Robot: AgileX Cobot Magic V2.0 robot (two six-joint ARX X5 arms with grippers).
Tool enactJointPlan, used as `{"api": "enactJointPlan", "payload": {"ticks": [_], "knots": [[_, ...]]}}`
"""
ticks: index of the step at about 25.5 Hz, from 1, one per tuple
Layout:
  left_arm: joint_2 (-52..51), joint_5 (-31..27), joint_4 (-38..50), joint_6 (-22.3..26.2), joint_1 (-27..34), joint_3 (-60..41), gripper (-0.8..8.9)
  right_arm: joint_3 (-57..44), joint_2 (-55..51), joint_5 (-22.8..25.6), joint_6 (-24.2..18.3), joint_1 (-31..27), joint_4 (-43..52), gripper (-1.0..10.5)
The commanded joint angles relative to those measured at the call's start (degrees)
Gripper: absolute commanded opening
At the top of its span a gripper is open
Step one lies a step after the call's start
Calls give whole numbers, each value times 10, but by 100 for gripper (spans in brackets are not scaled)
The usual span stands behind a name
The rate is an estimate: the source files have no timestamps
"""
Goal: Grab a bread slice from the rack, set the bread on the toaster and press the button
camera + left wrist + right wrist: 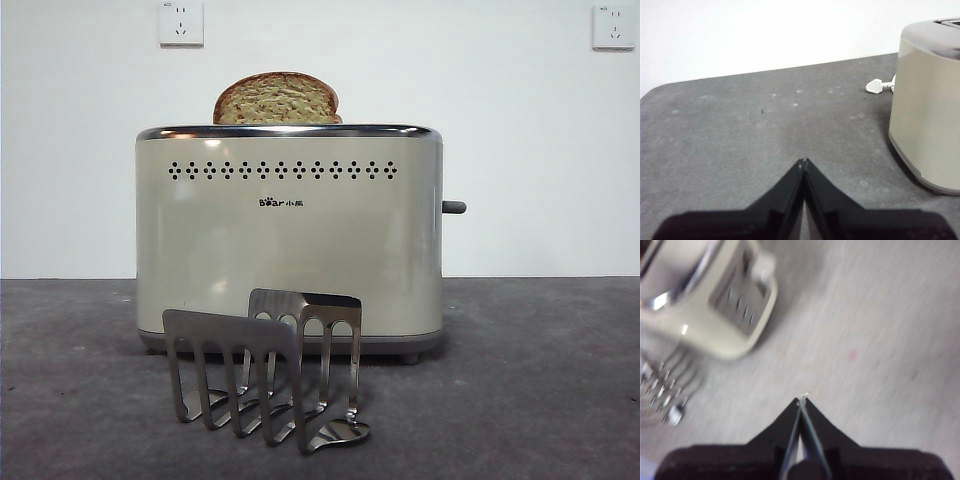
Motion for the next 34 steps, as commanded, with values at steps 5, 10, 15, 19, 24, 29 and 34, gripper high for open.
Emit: {"api": "enactJointPlan", "payload": {"ticks": [5, 10, 15, 19, 24, 29, 34], "knots": [[-26, 9, 42, -37, 5, -60, -4, -4, 0, 12, -4, 0, 63, 1], [-26, 14, 20, -28, 16, -60, -4, -4, 0, 13, -4, 0, 77, 1], [-26, 14, 18, -19, 32, -60, -4, -4, 0, 12, -4, 0, 77, 1], [-25, 14, 23, -29, 32, -60, -4, -4, 0, 12, -4, 0, 77, 1], [-23, 14, 23, -29, 32, -60, -4, -4, 0, 12, -4, 0, 77, 1], [-21, 14, 23, -29, 32, -60, -4, -4, 0, 12, -4, 0, 77, 1], [-21, 14, 23, -29, 32, -60, -4, -4, 0, 13, -4, 0, 78, 1]]}}
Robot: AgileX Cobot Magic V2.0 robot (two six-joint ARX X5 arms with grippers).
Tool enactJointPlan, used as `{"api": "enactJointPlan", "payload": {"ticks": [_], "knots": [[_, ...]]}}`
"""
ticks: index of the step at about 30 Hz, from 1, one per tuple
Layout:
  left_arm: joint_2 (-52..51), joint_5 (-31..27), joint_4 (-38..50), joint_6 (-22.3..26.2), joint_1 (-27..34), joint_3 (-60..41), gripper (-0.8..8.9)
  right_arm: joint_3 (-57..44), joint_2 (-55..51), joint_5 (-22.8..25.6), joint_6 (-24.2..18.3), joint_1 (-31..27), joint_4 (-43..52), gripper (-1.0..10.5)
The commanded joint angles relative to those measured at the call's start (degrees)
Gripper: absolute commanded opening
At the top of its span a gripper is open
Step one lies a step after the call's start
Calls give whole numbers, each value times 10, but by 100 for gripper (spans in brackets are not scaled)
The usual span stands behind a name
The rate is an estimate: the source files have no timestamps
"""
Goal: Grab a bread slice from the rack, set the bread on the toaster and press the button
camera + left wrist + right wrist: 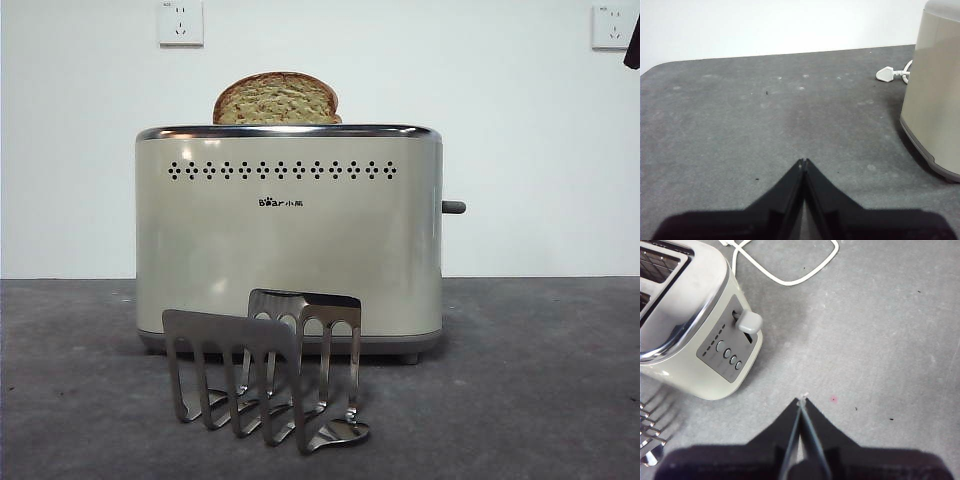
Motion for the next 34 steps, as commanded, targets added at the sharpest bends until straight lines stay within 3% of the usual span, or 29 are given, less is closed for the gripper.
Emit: {"api": "enactJointPlan", "payload": {"ticks": [1, 4, 9, 12, 16, 20, 23, 34], "knots": [[0, 2, 5, -3, 2, -6, -4, -5, 0, 2, -4, 2, 7, 1], [1, 2, 5, -3, 2, -6, -4, -6, -28, 34, -6, 3, 6, 1], [2, 2, 5, -3, 2, -6, -4, -26, -125, 102, -56, 2, 30, 1], [2, 2, 5, -3, 2, -6, -4, -94, -194, 149, -59, -1, 119, 1], [2, 2, 5, -3, 2, -6, -4, -262, -294, 206, -54, -1, 308, 1], [2, 2, 5, -3, 2, -6, -4, -440, -403, 208, 15, -1, 446, 1], [2, 2, 5, -3, 2, -6, -4, -529, -482, 203, 30, -4, 463, 1], [2, 2, 5, -3, 2, -6, -4, -646, -603, 206, 61, -36, 458, 1]]}}
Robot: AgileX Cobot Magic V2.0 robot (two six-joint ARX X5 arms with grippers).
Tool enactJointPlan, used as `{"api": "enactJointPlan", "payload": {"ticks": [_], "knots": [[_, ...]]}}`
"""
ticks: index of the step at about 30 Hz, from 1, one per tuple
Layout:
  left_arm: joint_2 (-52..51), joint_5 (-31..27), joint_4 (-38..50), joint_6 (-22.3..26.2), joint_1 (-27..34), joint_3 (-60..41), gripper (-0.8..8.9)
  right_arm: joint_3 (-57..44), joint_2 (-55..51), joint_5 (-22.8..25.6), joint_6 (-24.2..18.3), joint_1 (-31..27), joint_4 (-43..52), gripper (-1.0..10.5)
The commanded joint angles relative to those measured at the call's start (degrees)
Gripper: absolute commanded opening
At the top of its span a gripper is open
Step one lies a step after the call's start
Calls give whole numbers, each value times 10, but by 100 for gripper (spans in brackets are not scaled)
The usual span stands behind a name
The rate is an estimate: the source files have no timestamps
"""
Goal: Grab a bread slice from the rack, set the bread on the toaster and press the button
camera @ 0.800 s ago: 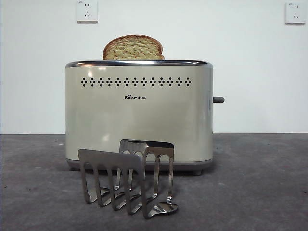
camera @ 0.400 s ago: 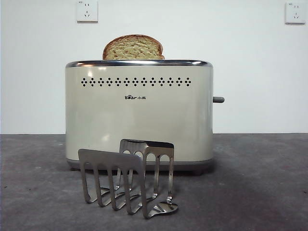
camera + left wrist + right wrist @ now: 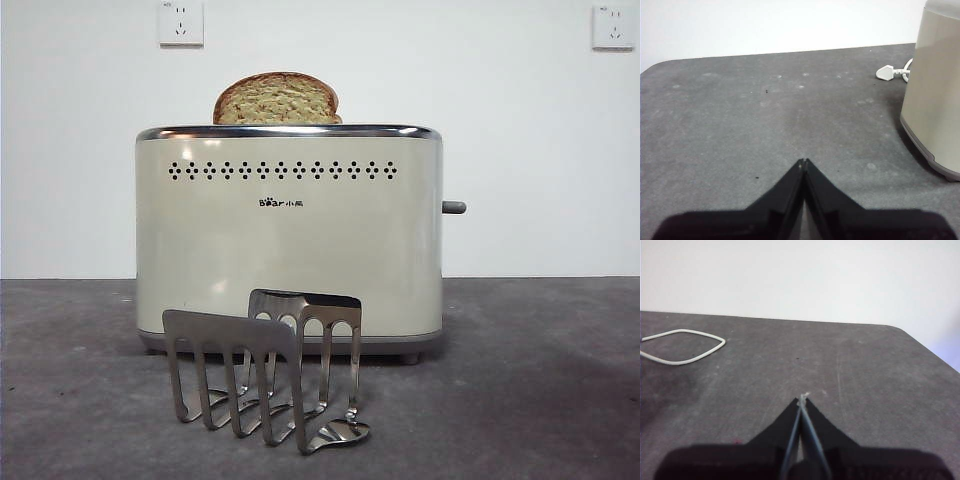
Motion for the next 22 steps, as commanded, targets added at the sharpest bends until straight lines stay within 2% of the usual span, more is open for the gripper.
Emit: {"api": "enactJointPlan", "payload": {"ticks": [1, 7, 22], "knots": [[-1, 2, 5, -3, 2, -6, -4, -21, -12, 2, 14, -9, 2, 1], [-1, 2, 5, -3, 2, -6, -4, -21, -18, 0, 13, -16, -67, 1], [-1, 2, 5, -3, 2, -6, -4, -20, -17, -2, 13, -15, -67, 1]]}}
